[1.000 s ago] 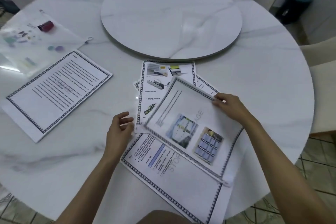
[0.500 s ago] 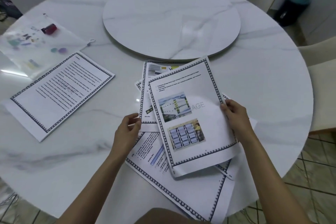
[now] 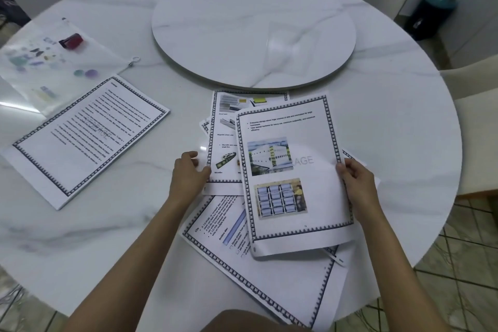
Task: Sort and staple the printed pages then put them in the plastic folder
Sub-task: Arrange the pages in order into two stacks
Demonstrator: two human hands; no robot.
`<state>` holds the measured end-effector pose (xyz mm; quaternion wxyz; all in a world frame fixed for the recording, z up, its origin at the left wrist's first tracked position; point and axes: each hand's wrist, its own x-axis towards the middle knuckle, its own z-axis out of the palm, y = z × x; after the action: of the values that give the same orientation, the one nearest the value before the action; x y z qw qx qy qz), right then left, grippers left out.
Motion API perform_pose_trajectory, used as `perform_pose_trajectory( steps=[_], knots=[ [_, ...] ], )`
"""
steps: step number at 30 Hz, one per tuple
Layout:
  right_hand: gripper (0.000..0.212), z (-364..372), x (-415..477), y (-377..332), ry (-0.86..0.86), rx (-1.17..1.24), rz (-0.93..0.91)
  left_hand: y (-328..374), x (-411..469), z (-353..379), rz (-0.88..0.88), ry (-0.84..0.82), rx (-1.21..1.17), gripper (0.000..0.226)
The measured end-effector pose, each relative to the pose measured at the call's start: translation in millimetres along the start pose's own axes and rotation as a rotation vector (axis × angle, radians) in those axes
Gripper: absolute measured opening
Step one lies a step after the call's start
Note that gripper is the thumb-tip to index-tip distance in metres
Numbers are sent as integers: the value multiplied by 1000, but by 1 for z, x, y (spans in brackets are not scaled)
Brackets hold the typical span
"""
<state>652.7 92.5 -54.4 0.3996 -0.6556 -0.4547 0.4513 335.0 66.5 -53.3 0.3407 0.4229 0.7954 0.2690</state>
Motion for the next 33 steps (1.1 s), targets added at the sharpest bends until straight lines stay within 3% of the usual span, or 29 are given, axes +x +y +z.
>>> perform_pose_trajectory(
  steps=[5,15,22,33],
  knots=[
    [23,-1,-5,9,47,10,37,7,3,4,-15,-15,-37,50],
    [13,-12,-10,25,107,-10,74,16,6,11,-121,-31,-157,45],
    [22,-20,-10,30,142,-15,78,15,-1,18,-71,-60,-196,10],
    [13,-35,-7,16,240,76,49,-24,-31,-10,-66,-14,-93,12]
  ],
)
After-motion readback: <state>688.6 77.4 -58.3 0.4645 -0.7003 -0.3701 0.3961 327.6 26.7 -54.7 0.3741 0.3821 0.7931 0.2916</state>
